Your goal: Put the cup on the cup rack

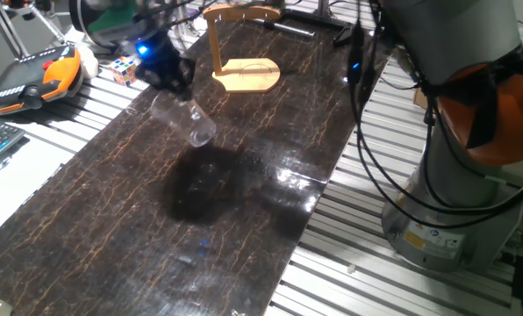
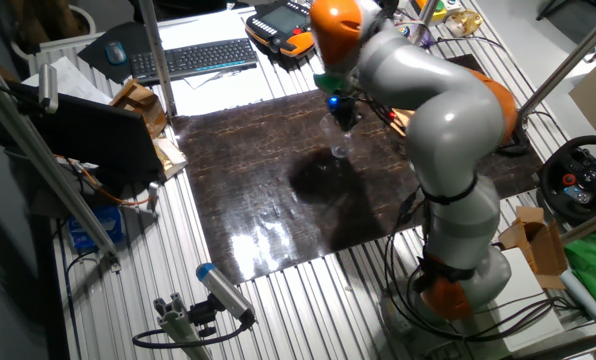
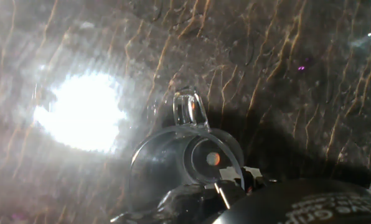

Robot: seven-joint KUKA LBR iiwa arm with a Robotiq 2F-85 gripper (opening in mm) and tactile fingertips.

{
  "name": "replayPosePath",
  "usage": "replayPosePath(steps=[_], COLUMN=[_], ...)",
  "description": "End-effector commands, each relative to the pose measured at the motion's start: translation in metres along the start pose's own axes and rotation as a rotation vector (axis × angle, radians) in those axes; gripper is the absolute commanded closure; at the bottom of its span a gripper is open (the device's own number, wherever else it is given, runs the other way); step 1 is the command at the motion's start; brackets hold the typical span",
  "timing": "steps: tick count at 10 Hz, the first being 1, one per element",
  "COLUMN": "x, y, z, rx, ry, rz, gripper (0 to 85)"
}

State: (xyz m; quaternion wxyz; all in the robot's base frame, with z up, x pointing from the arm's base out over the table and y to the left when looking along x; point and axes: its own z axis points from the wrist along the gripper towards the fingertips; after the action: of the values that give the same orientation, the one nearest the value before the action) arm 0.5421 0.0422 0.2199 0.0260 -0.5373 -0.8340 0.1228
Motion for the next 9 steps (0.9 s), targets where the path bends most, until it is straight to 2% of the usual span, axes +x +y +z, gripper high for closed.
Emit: replayPosePath(steps=[1,4,5,6,7,9], x=[-0.033,-0.075,-0.095,-0.112,-0.126,-0.146], y=[-0.021,-0.049,-0.059,-0.068,-0.076,-0.093], z=[0.003,0.01,0.01,0.007,0.004,0.002], rx=[-0.004,-0.025,-0.03,-0.031,-0.032,-0.034], ry=[0.003,-0.013,-0.008,0.024,0.042,0.041], rz=[-0.008,-0.047,-0.072,-0.093,-0.11,-0.13], gripper=[83.0,83.0,83.0,83.0,83.0,83.0])
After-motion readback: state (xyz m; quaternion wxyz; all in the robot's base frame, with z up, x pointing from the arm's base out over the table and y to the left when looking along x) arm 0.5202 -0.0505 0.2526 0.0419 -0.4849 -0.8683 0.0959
